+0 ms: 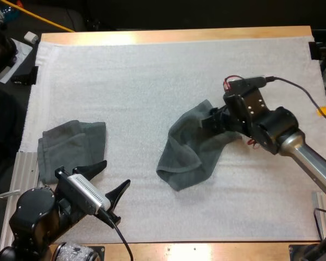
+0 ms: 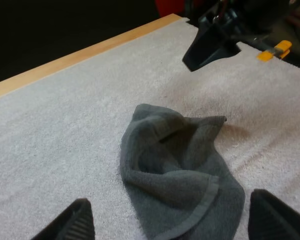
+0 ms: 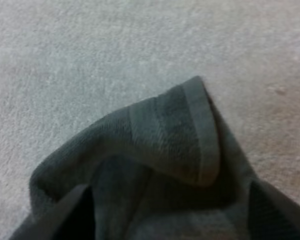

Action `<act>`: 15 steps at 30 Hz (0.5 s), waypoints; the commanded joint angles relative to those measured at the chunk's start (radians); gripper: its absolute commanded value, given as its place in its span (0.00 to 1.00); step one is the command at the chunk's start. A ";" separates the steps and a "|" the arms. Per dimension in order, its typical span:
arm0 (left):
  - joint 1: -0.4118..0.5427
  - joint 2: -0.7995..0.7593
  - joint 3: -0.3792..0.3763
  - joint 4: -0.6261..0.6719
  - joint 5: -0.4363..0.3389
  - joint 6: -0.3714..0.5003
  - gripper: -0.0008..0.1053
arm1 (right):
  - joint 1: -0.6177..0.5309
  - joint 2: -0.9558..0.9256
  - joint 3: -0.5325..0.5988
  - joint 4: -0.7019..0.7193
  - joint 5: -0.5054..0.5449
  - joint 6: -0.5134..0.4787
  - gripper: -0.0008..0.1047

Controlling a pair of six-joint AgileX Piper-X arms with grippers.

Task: Pick towel from pile, fold and stack

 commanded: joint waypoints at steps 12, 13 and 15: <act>-0.008 0.007 -0.006 -0.007 0.012 -0.010 0.59 | 0.040 -0.093 -0.011 0.330 -0.065 -0.026 0.49; -0.009 0.006 -0.006 -0.007 0.013 -0.010 0.59 | 0.053 -0.092 -0.006 0.338 -0.067 -0.027 0.49; -0.008 0.006 -0.007 -0.007 0.013 -0.009 0.59 | 0.076 -0.094 0.006 0.343 -0.069 -0.024 0.48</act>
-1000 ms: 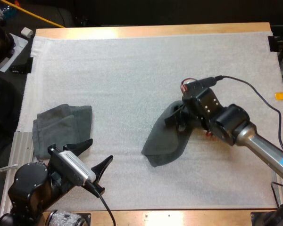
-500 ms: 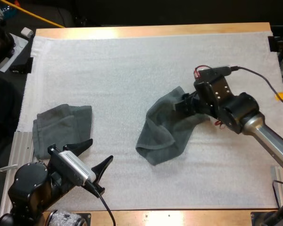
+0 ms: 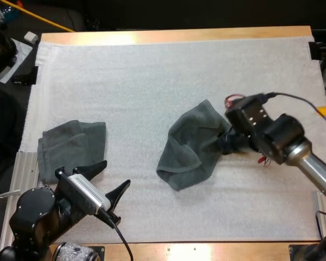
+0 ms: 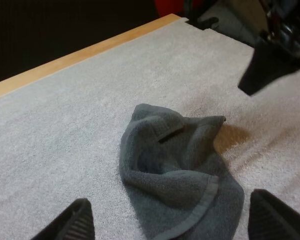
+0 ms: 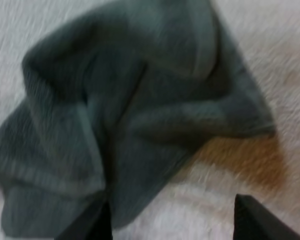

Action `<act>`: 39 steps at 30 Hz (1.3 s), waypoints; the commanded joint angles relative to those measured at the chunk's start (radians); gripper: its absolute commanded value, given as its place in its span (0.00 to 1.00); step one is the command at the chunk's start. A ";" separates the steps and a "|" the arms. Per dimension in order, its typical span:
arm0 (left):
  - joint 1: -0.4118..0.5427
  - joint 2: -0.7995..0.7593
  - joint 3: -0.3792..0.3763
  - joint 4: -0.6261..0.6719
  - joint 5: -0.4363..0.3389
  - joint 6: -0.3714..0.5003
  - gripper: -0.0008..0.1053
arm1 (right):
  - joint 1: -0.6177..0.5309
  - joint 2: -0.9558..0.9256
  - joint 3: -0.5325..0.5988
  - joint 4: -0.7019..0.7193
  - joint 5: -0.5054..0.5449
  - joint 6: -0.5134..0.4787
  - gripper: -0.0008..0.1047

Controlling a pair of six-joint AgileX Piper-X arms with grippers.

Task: Pick towel from pile, fold and stack

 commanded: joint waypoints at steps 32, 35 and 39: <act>-0.004 0.004 -0.007 0.180 0.017 -0.013 0.59 | 0.180 0.152 0.306 -0.340 -0.151 0.166 0.48; -0.004 0.002 -0.007 0.205 0.022 -0.013 0.58 | 0.165 0.182 0.306 -0.379 -0.179 0.196 0.48; -0.004 0.001 -0.007 0.227 0.024 -0.014 0.58 | 0.155 0.217 0.305 -0.418 -0.198 0.223 0.48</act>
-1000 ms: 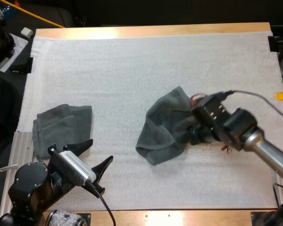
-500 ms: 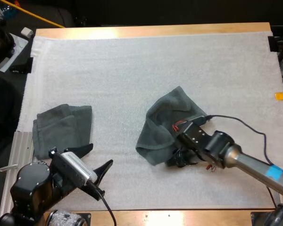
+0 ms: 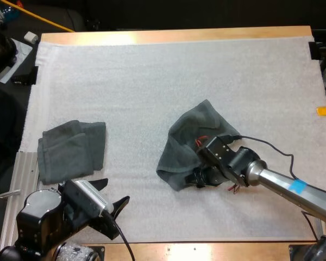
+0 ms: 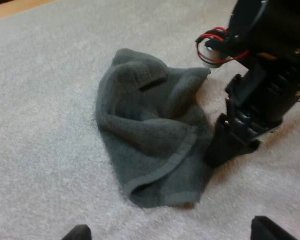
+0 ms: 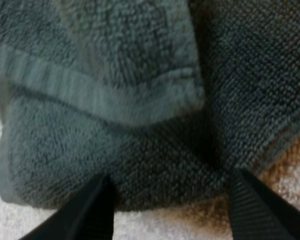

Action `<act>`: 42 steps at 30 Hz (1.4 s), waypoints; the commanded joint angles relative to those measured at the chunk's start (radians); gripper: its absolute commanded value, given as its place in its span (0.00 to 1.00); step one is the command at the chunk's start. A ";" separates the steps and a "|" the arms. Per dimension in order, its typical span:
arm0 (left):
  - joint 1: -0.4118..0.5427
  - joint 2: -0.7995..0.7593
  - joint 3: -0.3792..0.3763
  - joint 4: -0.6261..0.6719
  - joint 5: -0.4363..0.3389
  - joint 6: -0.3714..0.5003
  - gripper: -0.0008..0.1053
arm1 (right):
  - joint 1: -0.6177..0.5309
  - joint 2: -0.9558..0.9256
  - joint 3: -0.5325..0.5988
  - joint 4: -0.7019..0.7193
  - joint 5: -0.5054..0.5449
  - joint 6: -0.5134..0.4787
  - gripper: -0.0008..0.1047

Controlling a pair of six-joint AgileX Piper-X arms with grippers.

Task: Pick towel from pile, fold and stack

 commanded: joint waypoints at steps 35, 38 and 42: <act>-0.005 0.004 -0.007 0.057 0.017 -0.007 0.58 | -0.005 -0.050 -0.250 -0.136 0.206 -0.060 0.01; -0.005 0.001 -0.007 0.061 0.016 -0.005 0.59 | -0.006 -0.054 -0.272 -0.130 0.203 -0.066 0.02; -0.003 0.001 -0.006 0.057 0.016 -0.006 0.59 | -0.008 -0.055 -0.316 -0.094 0.215 -0.102 0.01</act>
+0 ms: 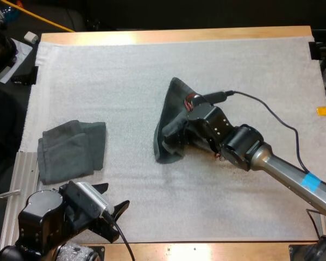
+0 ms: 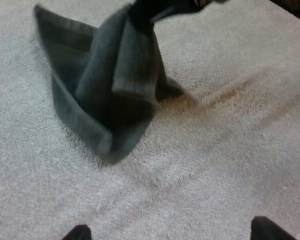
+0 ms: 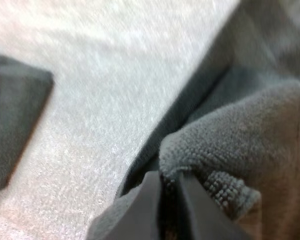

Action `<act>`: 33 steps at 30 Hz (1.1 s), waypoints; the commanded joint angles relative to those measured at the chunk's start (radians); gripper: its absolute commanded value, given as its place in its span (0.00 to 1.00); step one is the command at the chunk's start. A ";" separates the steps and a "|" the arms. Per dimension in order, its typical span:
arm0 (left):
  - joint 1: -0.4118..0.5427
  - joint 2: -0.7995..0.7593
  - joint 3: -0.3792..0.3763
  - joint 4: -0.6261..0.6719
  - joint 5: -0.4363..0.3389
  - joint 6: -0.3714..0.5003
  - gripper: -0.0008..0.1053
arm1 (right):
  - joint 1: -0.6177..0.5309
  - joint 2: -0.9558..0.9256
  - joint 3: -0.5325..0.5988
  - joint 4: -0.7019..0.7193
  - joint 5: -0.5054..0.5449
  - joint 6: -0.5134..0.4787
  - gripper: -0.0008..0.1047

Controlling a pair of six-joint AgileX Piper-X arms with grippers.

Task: Pick towel from pile, fold and stack

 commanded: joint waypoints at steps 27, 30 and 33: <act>-0.003 0.001 -0.005 -0.025 -0.004 -0.002 0.59 | -0.007 -0.074 0.021 0.486 -0.033 -0.045 0.56; -0.003 0.002 -0.005 -0.025 -0.006 -0.003 0.59 | -0.001 -0.081 0.086 0.463 -0.052 -0.023 0.56; -0.002 0.004 -0.006 -0.009 -0.006 -0.004 0.59 | 0.019 -0.087 0.156 0.396 -0.068 0.012 0.56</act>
